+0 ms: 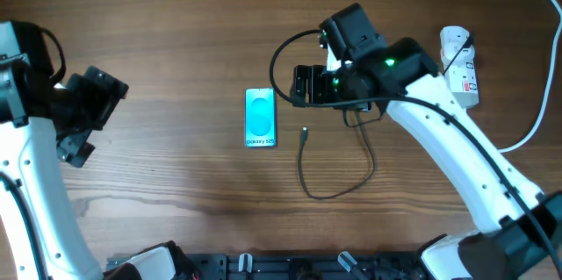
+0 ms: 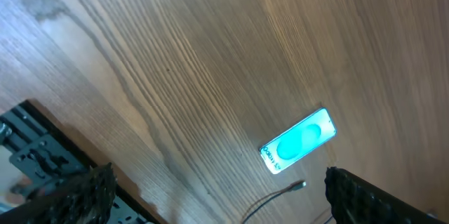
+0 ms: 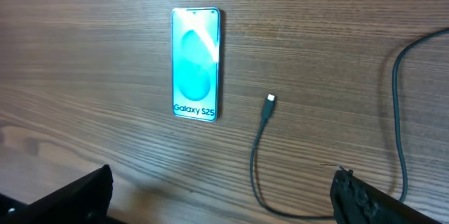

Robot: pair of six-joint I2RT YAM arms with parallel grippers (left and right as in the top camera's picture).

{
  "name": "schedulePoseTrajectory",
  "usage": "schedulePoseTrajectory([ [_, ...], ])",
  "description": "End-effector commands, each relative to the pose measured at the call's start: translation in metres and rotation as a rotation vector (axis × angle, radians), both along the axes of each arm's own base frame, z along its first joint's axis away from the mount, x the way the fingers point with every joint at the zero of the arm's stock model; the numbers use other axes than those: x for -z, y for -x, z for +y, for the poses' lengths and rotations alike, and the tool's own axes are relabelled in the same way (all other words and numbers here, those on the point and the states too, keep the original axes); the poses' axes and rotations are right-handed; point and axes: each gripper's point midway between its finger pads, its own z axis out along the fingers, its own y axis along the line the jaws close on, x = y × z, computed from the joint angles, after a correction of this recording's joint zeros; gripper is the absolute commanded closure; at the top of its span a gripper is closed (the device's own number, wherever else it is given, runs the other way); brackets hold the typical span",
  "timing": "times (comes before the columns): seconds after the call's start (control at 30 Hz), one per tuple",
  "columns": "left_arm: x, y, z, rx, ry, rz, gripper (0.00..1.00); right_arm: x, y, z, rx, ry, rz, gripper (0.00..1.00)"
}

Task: Plug charger to phone and switch on socket

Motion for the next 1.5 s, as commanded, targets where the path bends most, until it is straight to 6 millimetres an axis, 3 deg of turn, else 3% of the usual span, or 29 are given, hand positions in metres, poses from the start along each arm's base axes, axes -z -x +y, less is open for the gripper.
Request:
schedulePoseTrajectory([
  [0.0,0.003,-0.005,-0.01,0.103,-0.005,0.007,0.0,0.002,-0.003,0.005,0.022,-0.022,0.006,0.0],
  [0.37,0.011,-0.019,-0.013,0.127,-0.003,0.013,0.0,0.015,-0.004,-0.008,0.047,0.055,0.006,0.0],
  [0.63,0.015,-0.021,-0.013,0.127,0.002,0.028,0.0,0.061,0.002,-0.012,0.075,0.121,0.121,0.0],
  [1.07,0.015,-0.021,-0.014,0.138,0.003,0.029,0.0,0.111,0.011,-0.017,0.061,0.215,0.271,0.0],
  [1.17,0.01,-0.035,-0.04,0.349,0.049,-0.049,0.0,0.112,0.01,-0.016,0.061,0.212,0.271,0.0],
  [1.3,0.015,-0.046,-0.074,0.481,0.07,-0.054,0.0,0.112,0.001,-0.015,0.074,0.194,0.243,0.0],
  [1.4,0.03,-0.06,-0.104,0.585,0.066,-0.027,0.0,0.112,-0.009,-0.029,0.118,0.204,0.236,0.0],
  [1.47,0.045,-0.075,-0.12,0.642,0.045,-0.008,0.0,0.113,-0.016,-0.049,0.167,0.231,0.237,0.0],
])
